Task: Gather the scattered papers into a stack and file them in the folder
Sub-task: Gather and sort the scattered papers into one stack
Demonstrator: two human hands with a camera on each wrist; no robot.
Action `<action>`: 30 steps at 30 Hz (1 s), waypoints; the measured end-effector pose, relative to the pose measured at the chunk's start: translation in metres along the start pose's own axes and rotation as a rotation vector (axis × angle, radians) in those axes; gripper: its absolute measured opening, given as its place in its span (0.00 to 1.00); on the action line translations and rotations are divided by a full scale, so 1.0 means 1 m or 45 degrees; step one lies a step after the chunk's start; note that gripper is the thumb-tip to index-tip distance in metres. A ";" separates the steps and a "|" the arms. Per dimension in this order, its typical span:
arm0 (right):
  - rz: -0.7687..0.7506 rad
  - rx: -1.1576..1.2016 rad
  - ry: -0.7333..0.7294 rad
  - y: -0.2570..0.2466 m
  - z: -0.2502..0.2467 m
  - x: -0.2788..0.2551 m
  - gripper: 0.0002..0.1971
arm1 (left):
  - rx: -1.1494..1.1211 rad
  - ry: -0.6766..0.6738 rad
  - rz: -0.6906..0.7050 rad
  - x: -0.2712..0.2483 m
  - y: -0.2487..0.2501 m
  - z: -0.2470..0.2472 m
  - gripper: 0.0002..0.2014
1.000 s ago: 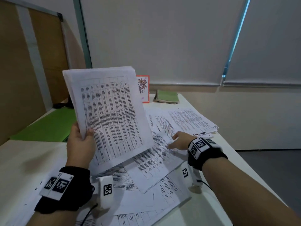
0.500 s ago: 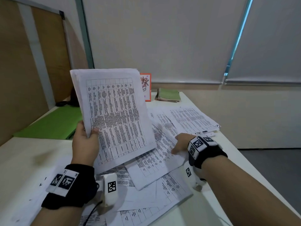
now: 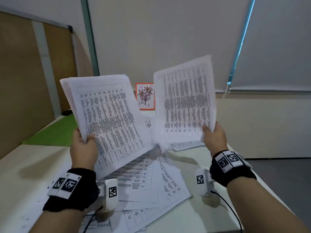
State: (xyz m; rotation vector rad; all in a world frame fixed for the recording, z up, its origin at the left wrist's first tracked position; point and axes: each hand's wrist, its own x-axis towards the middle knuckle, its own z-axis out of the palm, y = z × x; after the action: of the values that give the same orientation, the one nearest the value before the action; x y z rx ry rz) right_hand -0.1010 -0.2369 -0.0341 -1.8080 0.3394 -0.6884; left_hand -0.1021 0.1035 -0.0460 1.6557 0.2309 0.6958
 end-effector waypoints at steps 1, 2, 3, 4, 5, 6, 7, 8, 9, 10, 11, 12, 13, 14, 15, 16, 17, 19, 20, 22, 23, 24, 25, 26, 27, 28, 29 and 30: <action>-0.010 0.046 0.016 0.000 -0.001 0.000 0.06 | 0.002 0.004 0.008 0.000 0.001 -0.001 0.08; -0.013 0.095 -0.005 -0.001 -0.002 -0.002 0.04 | 0.004 0.001 0.013 0.000 0.002 -0.001 0.07; -0.010 0.145 -0.051 -0.003 -0.001 -0.004 0.03 | -0.001 -0.006 0.015 -0.001 0.003 -0.001 0.06; 0.003 0.191 -0.118 -0.004 0.000 -0.007 0.03 | -0.015 -0.021 0.007 -0.002 0.004 0.000 0.06; 0.014 0.223 -0.185 -0.006 0.003 -0.010 0.02 | -0.043 -0.043 -0.003 -0.003 0.006 0.002 0.07; 0.021 0.240 -0.246 -0.009 0.006 -0.015 0.02 | -0.080 -0.068 -0.022 -0.004 0.007 0.005 0.07; 0.033 0.241 -0.301 -0.012 0.010 -0.019 0.01 | -0.126 -0.099 -0.044 -0.006 0.008 0.007 0.08; 0.046 0.239 -0.351 -0.015 0.015 -0.024 0.03 | -0.173 -0.136 -0.066 -0.008 0.010 0.010 0.09; 0.066 0.237 -0.393 -0.017 0.020 -0.028 0.05 | -0.222 -0.175 -0.092 -0.009 0.011 0.013 0.11; 0.092 0.228 -0.436 -0.018 0.025 -0.032 0.07 | -0.270 -0.219 -0.124 -0.010 0.013 0.015 0.13; 0.117 0.213 -0.479 -0.021 0.029 -0.036 0.08 | -0.317 -0.266 -0.160 -0.011 0.014 0.018 0.15; 0.137 0.197 -0.510 -0.022 0.033 -0.038 0.09 | -0.356 -0.315 -0.192 -0.012 0.016 0.020 0.17; 0.149 0.185 -0.541 -0.023 0.036 -0.042 0.10 | -0.385 -0.353 -0.216 -0.012 0.016 0.023 0.18; 0.158 0.175 -0.565 -0.024 0.038 -0.045 0.13 | -0.409 -0.382 -0.224 -0.013 0.018 0.024 0.18; 0.163 0.171 -0.580 -0.023 0.040 -0.048 0.19 | -0.438 -0.394 -0.222 -0.013 0.017 0.026 0.17; 0.170 0.167 -0.598 -0.022 0.041 -0.049 0.24 | -0.464 -0.401 -0.215 -0.015 0.019 0.026 0.15; 0.164 0.163 -0.607 -0.021 0.041 -0.050 0.27 | -0.478 -0.412 -0.202 -0.017 0.021 0.027 0.13; 0.123 0.191 -0.594 -0.019 0.041 -0.052 0.23 | -0.448 -0.447 -0.176 -0.021 0.025 0.027 0.22; 0.109 0.230 -0.590 -0.020 0.040 -0.053 0.23 | -0.421 -0.433 -0.152 -0.023 0.026 0.028 0.23; 0.055 0.287 -0.584 -0.022 0.040 -0.054 0.24 | -0.373 -0.371 -0.063 -0.027 0.029 0.029 0.19; 0.022 0.288 -0.571 -0.023 0.040 -0.055 0.23 | -0.355 -0.346 -0.028 -0.027 0.030 0.030 0.19; -0.006 0.286 -0.562 -0.026 0.041 -0.056 0.22 | -0.354 -0.333 0.001 -0.028 0.032 0.030 0.20; -0.022 0.282 -0.559 -0.028 0.041 -0.057 0.22 | -0.354 -0.328 0.022 -0.028 0.033 0.030 0.20; -0.026 0.272 -0.564 -0.030 0.042 -0.057 0.22 | -0.362 -0.340 0.044 -0.029 0.035 0.030 0.20; -0.036 0.254 -0.571 -0.032 0.042 -0.058 0.24 | -0.368 -0.351 0.059 -0.028 0.036 0.029 0.19; -0.056 0.231 -0.576 -0.034 0.042 -0.058 0.26 | -0.369 -0.364 0.073 -0.028 0.036 0.028 0.18; -0.085 0.214 -0.571 -0.037 0.042 -0.060 0.28 | -0.358 -0.380 0.092 -0.028 0.037 0.027 0.18; -0.107 0.215 -0.552 -0.038 0.041 -0.061 0.27 | -0.330 -0.400 0.113 -0.029 0.037 0.025 0.18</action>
State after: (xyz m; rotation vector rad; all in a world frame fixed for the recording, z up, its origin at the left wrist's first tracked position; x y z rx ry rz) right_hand -0.1277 -0.1595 -0.0250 -1.7602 -0.0823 -0.3539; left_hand -0.1195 0.0598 -0.0212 1.5060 -0.1533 0.4983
